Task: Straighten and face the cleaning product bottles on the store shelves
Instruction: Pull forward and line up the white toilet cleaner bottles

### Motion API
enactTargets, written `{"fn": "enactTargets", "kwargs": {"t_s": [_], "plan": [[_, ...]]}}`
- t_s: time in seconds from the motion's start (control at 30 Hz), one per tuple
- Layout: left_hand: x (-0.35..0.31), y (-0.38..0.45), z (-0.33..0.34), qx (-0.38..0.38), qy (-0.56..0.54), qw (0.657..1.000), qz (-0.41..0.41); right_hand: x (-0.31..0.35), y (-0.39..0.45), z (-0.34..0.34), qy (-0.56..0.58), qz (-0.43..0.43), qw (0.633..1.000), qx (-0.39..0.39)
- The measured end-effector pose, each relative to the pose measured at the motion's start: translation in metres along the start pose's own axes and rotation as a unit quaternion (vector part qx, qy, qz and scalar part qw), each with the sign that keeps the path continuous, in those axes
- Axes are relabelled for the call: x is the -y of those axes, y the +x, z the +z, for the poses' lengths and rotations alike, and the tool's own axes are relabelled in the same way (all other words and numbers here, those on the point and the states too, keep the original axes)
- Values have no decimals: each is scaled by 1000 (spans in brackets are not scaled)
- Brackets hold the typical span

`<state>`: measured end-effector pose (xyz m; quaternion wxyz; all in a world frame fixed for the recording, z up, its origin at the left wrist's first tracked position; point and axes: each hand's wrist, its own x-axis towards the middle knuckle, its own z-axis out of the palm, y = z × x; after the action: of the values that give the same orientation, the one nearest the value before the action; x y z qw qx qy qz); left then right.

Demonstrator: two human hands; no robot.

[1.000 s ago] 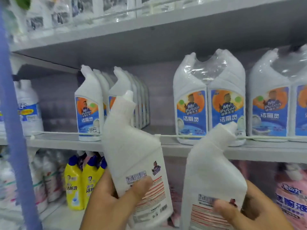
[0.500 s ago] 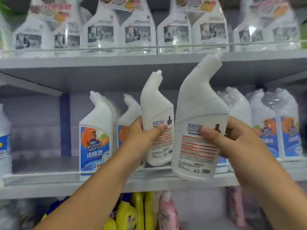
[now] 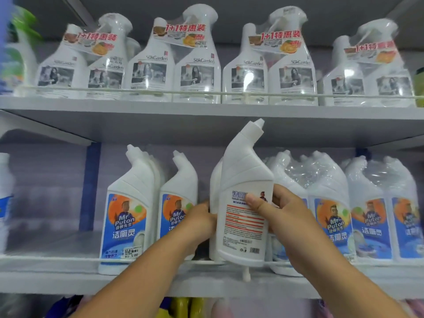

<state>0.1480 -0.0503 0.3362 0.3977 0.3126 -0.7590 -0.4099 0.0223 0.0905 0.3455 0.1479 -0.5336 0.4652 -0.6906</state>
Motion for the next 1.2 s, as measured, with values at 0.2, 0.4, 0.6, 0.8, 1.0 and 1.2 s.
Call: {"fn": "enactTargets", "kwargs": {"t_s": [0.2,0.4,0.6,0.8,1.0,1.2], "plan": [[-29,-25,-48,-113,-48,992,35,-8,16,16,5,-22,1000,22],[-79,-60,-66,-241,115,950,161,-11,28,54,-42,-46,998,22],[-106,-60,-54,-296,330,887,131,-16,18,78,-107,-77,991,-24],[-141,-29,-52,-257,351,897,82,-20,9,93,-115,-134,980,-94],[-135,-22,-63,-192,231,947,116,-22,10,95,-104,-151,982,-51],[-122,-20,-87,-142,110,976,120,-11,28,61,-102,-113,988,17]]}}
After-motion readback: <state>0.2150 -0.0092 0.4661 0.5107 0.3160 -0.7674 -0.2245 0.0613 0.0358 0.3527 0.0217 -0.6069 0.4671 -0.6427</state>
